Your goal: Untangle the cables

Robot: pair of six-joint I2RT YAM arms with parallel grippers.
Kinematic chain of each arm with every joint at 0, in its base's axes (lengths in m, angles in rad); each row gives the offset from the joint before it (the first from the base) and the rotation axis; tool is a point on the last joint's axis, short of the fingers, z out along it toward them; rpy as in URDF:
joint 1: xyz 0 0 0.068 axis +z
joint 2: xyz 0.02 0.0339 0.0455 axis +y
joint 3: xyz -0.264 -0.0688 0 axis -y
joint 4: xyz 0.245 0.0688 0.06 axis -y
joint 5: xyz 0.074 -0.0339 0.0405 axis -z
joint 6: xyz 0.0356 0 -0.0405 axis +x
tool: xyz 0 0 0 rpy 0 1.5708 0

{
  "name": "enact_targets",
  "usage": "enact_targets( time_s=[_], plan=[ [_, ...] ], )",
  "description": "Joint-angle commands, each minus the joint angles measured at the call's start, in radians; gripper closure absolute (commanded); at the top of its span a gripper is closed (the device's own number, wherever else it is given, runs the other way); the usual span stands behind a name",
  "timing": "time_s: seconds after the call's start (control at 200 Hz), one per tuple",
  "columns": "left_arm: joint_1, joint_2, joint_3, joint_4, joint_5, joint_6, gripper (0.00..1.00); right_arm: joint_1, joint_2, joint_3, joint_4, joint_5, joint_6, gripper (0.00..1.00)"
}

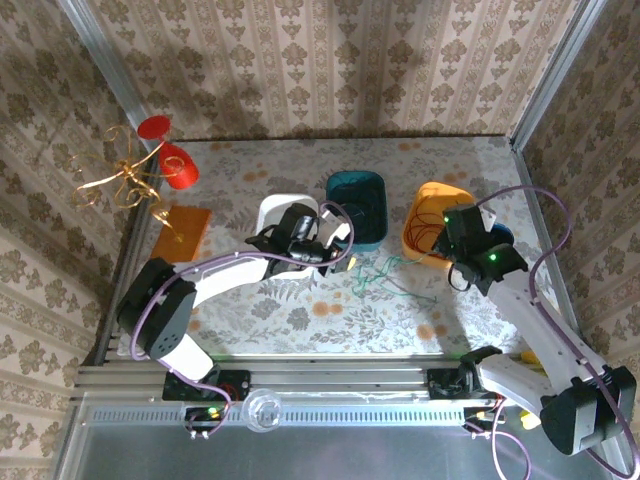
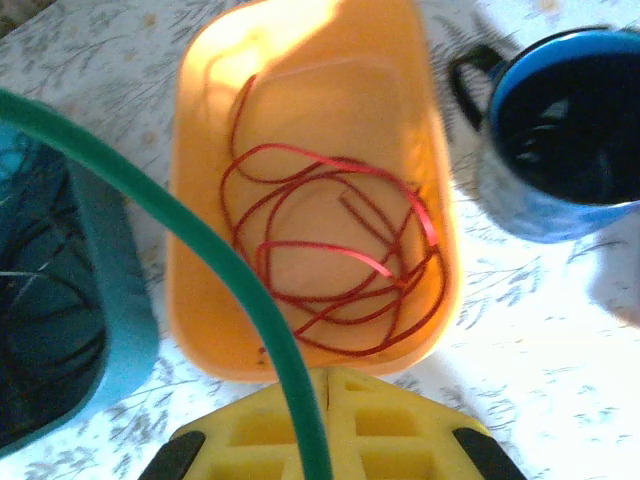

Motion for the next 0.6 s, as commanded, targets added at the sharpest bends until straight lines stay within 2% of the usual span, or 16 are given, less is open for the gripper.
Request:
enact_targets(
  time_s=[0.0, 0.16, 0.345, 0.595],
  plan=[
    [0.018, -0.036, -0.015, -0.03, 0.076, -0.043, 1.0, -0.003, 0.009, -0.022, -0.051, 0.107, -0.015, 1.0],
    [0.031, -0.068, -0.011, -0.056, 0.062, -0.037, 1.0, -0.014, 0.013, -0.023, -0.067, 0.16, -0.032, 1.0],
    [0.145, -0.174, -0.099, -0.002, 0.087, -0.11, 1.0, -0.077, 0.012, -0.034, -0.092, 0.174, -0.068, 1.0],
    [0.228, -0.273, -0.104, -0.112, 0.091, -0.054, 1.0, -0.158, 0.002, -0.089, -0.08, 0.152, -0.08, 1.0]
  ],
)
